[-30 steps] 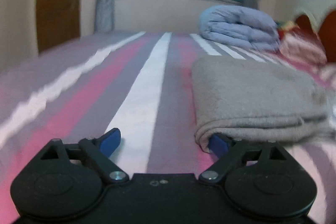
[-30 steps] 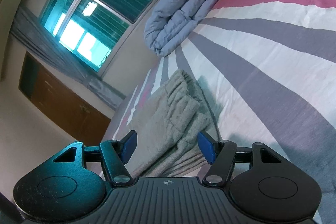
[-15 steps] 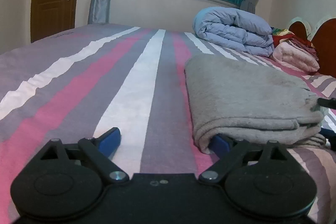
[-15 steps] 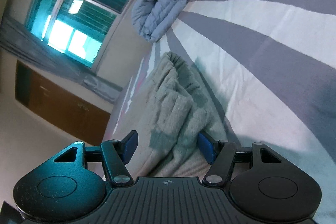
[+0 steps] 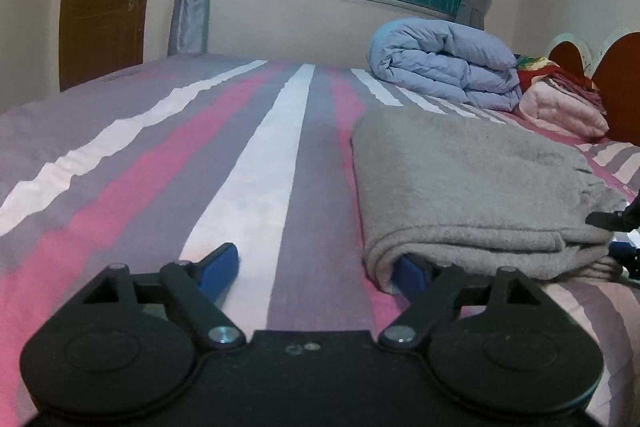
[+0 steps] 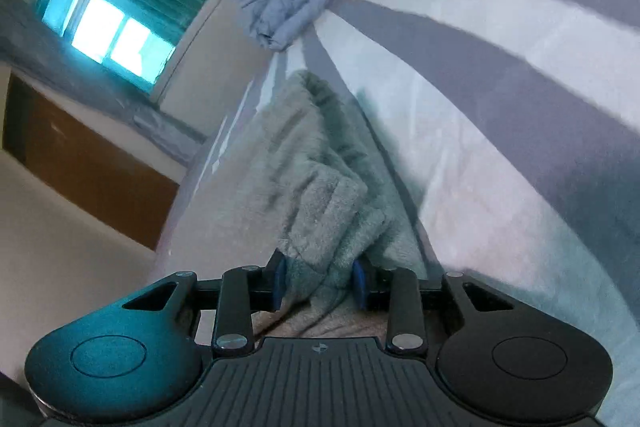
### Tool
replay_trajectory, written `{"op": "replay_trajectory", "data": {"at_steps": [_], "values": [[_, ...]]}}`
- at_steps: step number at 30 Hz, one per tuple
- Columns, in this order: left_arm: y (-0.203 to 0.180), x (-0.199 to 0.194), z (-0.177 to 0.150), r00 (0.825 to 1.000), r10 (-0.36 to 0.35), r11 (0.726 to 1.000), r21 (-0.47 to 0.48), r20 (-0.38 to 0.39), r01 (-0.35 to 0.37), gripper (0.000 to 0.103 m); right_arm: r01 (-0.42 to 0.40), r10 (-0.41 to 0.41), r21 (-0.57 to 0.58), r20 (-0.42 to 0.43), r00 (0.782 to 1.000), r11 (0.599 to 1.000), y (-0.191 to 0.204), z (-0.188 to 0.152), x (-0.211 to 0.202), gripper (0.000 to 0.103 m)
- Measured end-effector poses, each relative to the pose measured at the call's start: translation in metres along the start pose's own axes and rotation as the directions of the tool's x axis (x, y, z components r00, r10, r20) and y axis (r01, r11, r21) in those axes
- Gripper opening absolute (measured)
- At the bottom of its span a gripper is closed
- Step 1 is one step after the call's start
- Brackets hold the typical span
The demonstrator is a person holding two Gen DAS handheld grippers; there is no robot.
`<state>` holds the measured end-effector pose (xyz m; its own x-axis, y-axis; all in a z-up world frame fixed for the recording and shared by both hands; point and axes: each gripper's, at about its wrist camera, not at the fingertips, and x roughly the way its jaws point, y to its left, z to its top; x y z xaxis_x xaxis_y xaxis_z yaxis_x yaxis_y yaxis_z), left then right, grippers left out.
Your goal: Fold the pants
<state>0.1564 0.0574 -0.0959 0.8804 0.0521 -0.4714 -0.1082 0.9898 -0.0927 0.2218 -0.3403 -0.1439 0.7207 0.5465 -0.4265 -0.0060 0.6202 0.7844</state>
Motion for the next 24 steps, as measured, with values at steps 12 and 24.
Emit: {"op": "replay_trajectory", "data": {"at_steps": [12, 24], "values": [[0.001, -0.031, 0.043, 0.974, -0.186, 0.982, 0.049, 0.127, 0.181, 0.086, 0.089, -0.023, -0.269, 0.237, 0.971, 0.959, 0.042, 0.0, -0.057, 0.039], [0.007, 0.063, 0.054, 0.978, -0.191, 0.981, -0.066, -0.09, 0.185, 0.075, 0.167, -0.169, -0.553, 0.048, 0.985, 0.817, 0.061, -0.005, 0.035, 0.011]]}}
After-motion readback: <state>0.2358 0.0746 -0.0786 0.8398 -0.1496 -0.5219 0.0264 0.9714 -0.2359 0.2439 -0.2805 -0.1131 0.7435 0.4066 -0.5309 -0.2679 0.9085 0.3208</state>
